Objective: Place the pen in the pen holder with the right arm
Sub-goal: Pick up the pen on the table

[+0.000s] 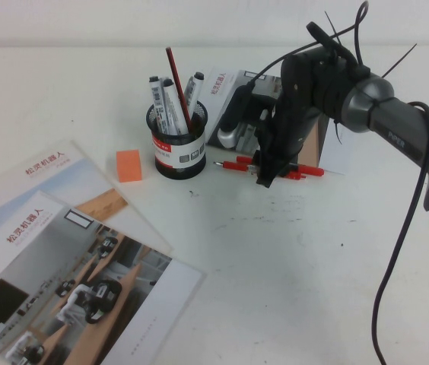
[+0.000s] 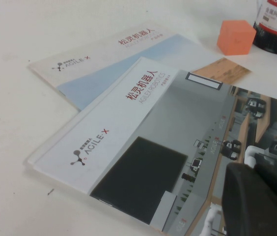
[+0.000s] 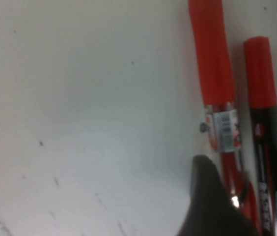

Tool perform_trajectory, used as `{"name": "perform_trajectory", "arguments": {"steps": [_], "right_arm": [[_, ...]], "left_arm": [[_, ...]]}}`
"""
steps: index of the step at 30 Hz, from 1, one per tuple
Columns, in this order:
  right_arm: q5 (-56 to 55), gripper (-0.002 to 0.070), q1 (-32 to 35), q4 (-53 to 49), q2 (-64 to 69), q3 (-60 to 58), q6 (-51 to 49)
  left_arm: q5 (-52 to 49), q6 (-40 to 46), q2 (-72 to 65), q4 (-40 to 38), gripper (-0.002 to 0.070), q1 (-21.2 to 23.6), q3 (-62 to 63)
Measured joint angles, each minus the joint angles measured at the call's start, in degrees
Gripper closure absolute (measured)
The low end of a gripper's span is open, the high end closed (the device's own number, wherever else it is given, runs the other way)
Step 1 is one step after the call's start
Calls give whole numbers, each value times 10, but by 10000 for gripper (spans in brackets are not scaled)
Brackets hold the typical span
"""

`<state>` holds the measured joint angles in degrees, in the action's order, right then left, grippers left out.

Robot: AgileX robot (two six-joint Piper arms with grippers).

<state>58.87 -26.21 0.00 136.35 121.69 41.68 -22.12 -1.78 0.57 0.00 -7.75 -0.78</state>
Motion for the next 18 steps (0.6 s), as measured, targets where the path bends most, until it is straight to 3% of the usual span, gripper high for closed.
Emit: {"name": "perform_trajectory", "arguments": {"steps": [12,18], "right_arm": [[73,546,0,56,0,3,1],[100,549,-1,63,0,3,-1]], "left_arm": [[0,0,0,0,676,0,0],[0,0,0,0,676,0,0]]}}
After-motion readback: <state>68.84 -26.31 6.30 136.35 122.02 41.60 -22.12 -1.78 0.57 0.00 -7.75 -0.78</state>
